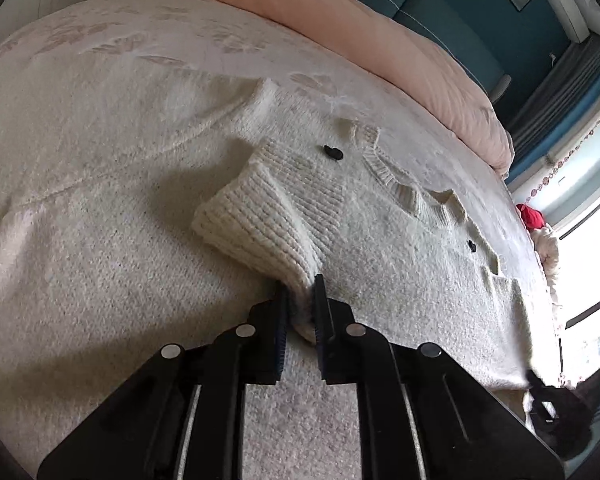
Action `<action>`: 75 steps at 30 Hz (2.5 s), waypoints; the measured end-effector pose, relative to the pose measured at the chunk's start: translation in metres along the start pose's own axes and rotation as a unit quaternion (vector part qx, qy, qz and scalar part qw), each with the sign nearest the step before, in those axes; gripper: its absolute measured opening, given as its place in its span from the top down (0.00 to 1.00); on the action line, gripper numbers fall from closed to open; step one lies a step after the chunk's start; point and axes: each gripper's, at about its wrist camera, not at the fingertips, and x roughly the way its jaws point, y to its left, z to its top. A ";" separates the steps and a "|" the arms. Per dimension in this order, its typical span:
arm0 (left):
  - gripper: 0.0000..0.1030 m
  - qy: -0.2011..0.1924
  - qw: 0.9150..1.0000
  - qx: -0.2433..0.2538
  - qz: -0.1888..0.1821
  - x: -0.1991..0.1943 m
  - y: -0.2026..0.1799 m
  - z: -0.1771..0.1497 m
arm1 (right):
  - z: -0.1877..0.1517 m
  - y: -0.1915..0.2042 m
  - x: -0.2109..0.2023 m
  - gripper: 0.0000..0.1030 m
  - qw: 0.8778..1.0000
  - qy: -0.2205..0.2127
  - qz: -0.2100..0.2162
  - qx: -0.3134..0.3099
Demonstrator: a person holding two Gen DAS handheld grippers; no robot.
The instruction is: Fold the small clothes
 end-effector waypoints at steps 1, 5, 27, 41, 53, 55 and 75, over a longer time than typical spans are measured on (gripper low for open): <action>0.88 -0.002 1.000 0.004 0.000 -0.001 0.000 -0.001 | -0.003 0.014 -0.007 0.89 0.999 -0.017 -0.018 -0.026; 0.87 -0.014 0.999 0.023 0.017 -0.001 -0.006 -0.006 | -0.009 0.041 -0.005 0.88 0.991 -0.037 -0.060 -0.116; 0.25 -0.163 0.925 -0.278 0.203 -0.193 0.308 0.054 | -0.088 0.055 0.035 0.37 0.955 0.001 -0.162 -0.249; 0.93 -0.222 0.960 -0.105 0.134 -0.202 0.199 0.139 | -0.090 0.052 0.041 0.32 0.953 -0.011 -0.164 -0.255; 0.62 0.005 0.996 0.084 0.012 -0.048 -0.073 -0.020 | -0.084 0.048 0.035 0.26 0.962 0.001 -0.132 -0.239; 0.53 0.004 0.998 0.056 0.031 -0.046 -0.052 -0.053 | -0.082 0.048 0.033 0.23 0.965 0.008 -0.118 -0.235; 0.37 -0.053 0.979 -0.181 -0.074 -0.100 0.071 -0.038 | -0.077 0.157 0.105 0.78 0.969 0.130 -0.042 -0.205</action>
